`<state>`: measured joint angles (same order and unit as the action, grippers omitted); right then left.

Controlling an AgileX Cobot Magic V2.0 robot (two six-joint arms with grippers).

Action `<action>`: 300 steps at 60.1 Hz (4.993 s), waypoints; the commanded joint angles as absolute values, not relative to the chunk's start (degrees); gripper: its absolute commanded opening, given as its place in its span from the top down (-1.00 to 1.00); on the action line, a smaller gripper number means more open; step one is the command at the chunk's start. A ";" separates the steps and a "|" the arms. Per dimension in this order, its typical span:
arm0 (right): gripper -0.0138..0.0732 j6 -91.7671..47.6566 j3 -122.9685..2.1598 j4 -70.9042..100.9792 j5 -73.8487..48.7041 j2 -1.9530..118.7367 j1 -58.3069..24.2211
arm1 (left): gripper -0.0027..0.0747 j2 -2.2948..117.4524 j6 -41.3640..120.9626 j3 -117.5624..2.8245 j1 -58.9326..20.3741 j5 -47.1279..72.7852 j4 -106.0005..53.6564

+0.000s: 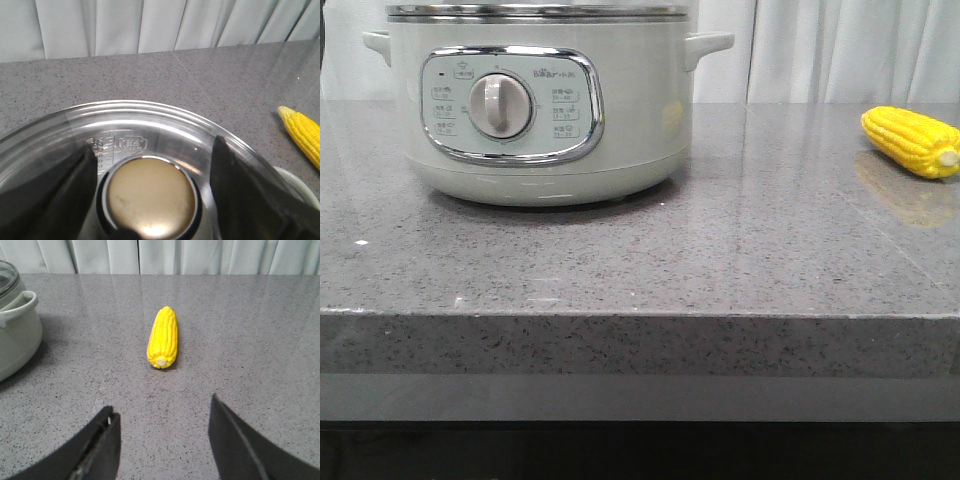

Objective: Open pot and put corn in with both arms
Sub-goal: 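Grasp the silver knob of the glass lid with the left gripper, then lift the glass lid off the pot with the left gripper, then lower the right gripper over the yellow corn cob and grasp it, then lift the corn cob and carry it over the open pot with right gripper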

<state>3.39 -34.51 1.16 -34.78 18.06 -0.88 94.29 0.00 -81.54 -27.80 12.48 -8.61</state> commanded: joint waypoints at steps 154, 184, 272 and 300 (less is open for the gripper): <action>-0.64 3.23 -68.69 1.74 -45.70 66.98 -0.60 | 0.25 35.49 0.00 -50.24 -10.75 29.47 -3.10; -0.64 3.18 -85.39 1.65 -46.36 91.83 -0.60 | 0.25 35.49 0.00 -50.24 -10.75 29.38 -3.10; -0.01 3.18 -93.84 -0.92 -47.68 105.98 -0.60 | 0.25 35.49 0.00 -50.24 -10.75 29.38 -3.10; 0.00 3.18 -96.22 -0.87 -52.47 95.12 -4.12 | 0.25 35.49 0.00 -50.24 -10.75 28.86 -3.10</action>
<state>3.39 -93.75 0.00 -54.10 101.92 -2.90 35.59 0.00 -48.08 -10.83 38.17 -2.60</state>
